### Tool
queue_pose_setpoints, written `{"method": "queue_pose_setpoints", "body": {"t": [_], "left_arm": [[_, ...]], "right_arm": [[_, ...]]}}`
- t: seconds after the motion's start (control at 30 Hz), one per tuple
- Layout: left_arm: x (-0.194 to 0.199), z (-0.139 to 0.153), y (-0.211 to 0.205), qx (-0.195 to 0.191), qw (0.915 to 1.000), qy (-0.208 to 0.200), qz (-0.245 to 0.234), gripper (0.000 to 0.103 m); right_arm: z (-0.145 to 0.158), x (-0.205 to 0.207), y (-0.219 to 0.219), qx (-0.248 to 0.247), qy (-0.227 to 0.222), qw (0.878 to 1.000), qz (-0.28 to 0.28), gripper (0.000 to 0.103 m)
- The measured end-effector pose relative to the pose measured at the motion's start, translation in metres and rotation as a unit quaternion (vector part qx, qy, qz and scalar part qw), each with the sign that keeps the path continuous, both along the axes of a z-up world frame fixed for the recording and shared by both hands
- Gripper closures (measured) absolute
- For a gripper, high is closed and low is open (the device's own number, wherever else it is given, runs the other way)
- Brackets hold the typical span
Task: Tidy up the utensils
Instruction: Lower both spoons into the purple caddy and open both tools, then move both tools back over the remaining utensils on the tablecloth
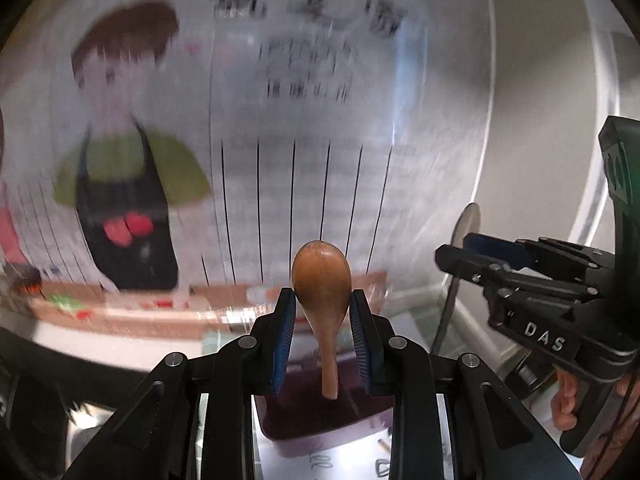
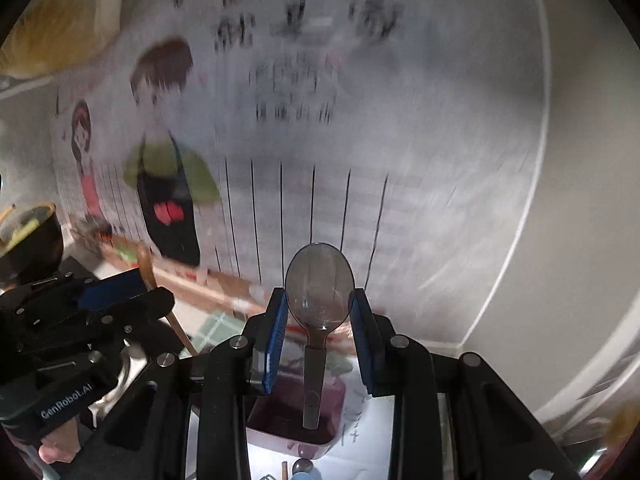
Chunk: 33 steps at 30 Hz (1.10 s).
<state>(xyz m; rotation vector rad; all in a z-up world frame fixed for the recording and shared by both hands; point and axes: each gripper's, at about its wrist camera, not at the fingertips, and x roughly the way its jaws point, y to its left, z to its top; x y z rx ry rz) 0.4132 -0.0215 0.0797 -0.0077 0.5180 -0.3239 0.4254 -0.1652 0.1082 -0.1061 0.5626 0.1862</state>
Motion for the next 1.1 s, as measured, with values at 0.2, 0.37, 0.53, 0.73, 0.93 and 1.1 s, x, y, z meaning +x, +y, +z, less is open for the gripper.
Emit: {"method": "queue_pose_setpoints", "body": {"t": [0.2,0.37,0.53,0.73,0.93,1.1], "left_arm": [[0.025,-0.066,0.003,0.006,0.9975,0.069,0.01,0.074],[0.035,-0.097,0.004,0.006,0.9935,0.113,0.015,0.073],[0.029,-0.099,0.01,-0.019,0.991,0.131,0.021,0.061],[-0.006,-0.082,0.011,-0.008,0.9926,0.116,0.035,0.055],[-0.059,-0.092,0.009,0.018,0.9915,0.125,0.033,0.048],[-0.104,-0.12,0.003,0.047,0.9854,0.164,-0.001,0.048]], "right_arm": [[-0.072,0.028,0.006,0.013,0.069,0.998,0.005,0.074],[-0.111,0.037,0.009,0.013,0.113,0.994,0.009,0.071],[-0.109,0.026,0.006,0.014,0.112,0.994,0.011,0.033],[-0.092,-0.004,-0.011,0.012,0.094,0.996,-0.003,0.019],[-0.102,-0.047,-0.026,-0.026,0.1,0.994,-0.017,0.005],[-0.116,-0.083,-0.026,-0.074,0.117,0.99,-0.007,0.001]]}}
